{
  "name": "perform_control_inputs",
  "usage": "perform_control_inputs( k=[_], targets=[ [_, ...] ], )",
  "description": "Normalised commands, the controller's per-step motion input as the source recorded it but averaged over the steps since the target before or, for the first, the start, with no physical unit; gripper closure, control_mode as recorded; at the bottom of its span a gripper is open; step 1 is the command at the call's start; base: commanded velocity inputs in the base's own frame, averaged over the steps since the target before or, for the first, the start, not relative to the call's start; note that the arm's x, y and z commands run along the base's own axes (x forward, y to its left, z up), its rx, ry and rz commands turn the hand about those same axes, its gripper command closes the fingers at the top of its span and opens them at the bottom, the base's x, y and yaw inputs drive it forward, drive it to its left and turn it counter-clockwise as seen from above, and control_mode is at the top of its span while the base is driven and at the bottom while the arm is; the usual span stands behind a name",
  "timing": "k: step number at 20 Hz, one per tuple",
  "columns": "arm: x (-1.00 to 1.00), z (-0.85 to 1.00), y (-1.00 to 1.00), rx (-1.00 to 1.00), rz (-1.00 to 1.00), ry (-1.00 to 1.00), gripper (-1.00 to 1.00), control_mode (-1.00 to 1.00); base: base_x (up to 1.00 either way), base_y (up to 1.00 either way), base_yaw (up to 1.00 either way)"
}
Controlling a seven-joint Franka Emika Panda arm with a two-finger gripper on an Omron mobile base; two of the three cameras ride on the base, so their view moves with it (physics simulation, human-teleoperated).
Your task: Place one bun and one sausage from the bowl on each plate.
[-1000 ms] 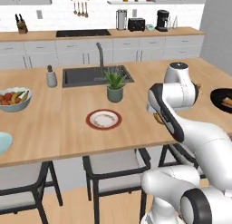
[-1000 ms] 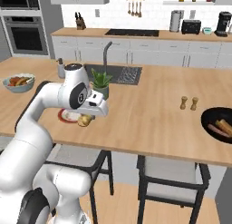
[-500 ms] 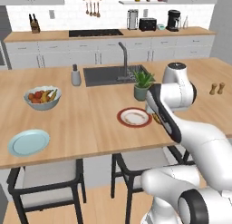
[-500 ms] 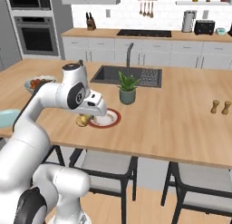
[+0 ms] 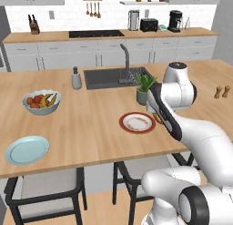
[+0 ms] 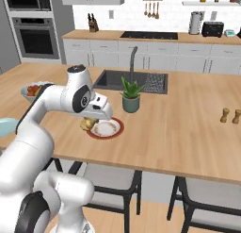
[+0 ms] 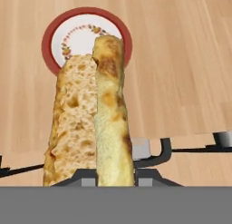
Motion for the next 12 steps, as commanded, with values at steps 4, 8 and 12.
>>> perform_control_inputs(
  k=[4,8,12],
  targets=[
    [0.99,-0.14,0.00,0.00,0.00,0.00,1.00,-1.00,0.00,0.00,0.00],
    [1.00,-0.44,0.00,0.00,0.00,0.00,1.00,-1.00,0.00,0.00,0.00],
    [0.97,-0.65,0.00,0.00,0.00,0.00,1.00,-1.00,0.00,0.00,0.00]
  ],
)
